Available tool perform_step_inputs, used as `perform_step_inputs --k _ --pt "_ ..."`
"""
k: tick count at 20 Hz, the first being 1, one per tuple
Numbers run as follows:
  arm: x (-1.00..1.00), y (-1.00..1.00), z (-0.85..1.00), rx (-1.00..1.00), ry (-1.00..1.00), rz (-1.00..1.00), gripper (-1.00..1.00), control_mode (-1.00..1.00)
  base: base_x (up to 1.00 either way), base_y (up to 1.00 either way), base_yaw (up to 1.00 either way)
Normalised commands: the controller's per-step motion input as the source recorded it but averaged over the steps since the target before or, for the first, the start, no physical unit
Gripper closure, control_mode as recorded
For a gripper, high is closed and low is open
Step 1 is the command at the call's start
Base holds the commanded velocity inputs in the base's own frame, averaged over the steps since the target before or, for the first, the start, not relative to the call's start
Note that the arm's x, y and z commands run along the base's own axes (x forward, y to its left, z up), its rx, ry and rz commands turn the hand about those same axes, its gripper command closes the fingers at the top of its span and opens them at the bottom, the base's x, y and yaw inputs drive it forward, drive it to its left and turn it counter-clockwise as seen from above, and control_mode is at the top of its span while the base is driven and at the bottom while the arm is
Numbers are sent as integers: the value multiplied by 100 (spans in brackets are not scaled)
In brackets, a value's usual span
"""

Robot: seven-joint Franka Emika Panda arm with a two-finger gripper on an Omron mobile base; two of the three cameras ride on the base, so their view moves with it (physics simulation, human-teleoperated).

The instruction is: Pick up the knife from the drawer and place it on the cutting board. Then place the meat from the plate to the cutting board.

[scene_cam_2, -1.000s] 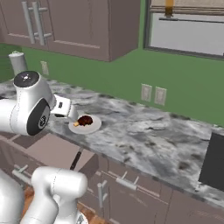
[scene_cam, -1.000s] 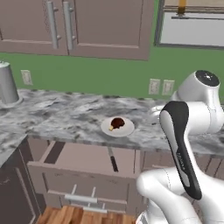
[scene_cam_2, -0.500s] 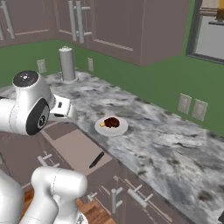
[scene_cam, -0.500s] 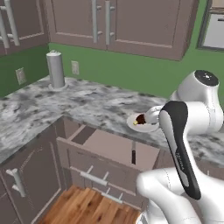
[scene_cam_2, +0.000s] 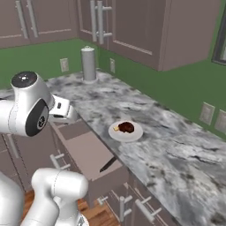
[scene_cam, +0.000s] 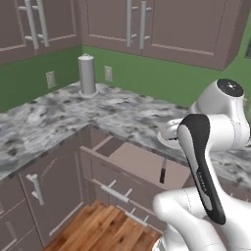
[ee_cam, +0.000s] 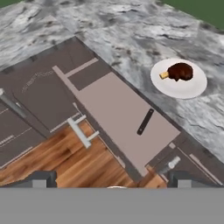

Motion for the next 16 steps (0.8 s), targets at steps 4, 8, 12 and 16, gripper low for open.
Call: perform_step_inputs --k 4,8,12,16 --pt "0 0 0 0 0 0 -100 100 1 -64 23" --pt "0 0 0 0 0 0 -100 100 0 -60 19" --pt "0 0 0 0 0 0 -100 100 0 -55 20" --pt "0 0 0 0 0 0 -100 100 -6 -57 21"
